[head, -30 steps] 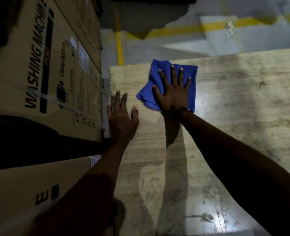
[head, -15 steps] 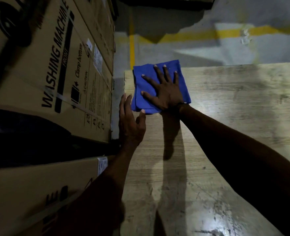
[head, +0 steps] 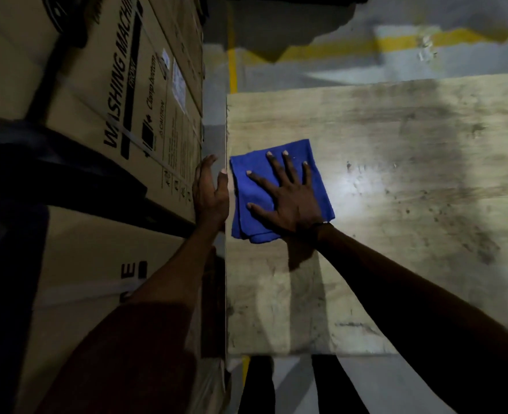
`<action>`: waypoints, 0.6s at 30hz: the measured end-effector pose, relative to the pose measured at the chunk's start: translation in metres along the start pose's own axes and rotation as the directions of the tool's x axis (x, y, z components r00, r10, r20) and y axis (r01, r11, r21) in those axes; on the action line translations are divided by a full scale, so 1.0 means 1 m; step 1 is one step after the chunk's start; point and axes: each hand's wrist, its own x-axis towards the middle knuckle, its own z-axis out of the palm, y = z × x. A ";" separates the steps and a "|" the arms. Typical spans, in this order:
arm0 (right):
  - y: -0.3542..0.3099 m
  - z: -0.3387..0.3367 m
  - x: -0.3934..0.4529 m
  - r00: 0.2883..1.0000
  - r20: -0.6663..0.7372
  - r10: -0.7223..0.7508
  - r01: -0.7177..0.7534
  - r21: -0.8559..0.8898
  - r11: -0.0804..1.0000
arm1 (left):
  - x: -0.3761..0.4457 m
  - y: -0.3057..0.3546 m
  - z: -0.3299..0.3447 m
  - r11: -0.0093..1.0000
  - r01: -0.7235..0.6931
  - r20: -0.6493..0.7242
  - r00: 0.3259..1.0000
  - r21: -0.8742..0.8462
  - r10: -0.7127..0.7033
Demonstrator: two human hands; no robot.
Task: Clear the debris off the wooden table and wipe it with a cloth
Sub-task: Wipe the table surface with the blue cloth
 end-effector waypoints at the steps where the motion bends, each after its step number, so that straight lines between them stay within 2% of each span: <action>1: -0.006 0.000 -0.012 1.000 0.005 0.003 -0.003 -0.004 1.000 | -0.005 -0.001 -0.004 1.000 0.001 0.014 1.000 0.008 -0.001; 10: -0.072 -0.002 -0.132 0.999 0.027 0.040 -0.040 -0.001 0.999 | -0.068 -0.010 -0.026 0.988 -0.117 0.087 0.990 0.100 0.108; 14: -0.080 -0.006 -0.182 0.998 0.055 0.038 -0.039 0.018 0.999 | -0.112 -0.012 -0.025 0.985 -0.149 0.127 0.982 0.086 0.137; 18: -0.077 -0.014 -0.225 0.995 0.042 0.094 -0.094 -0.015 0.995 | -0.157 -0.009 -0.021 0.973 -0.174 0.167 0.975 0.152 0.148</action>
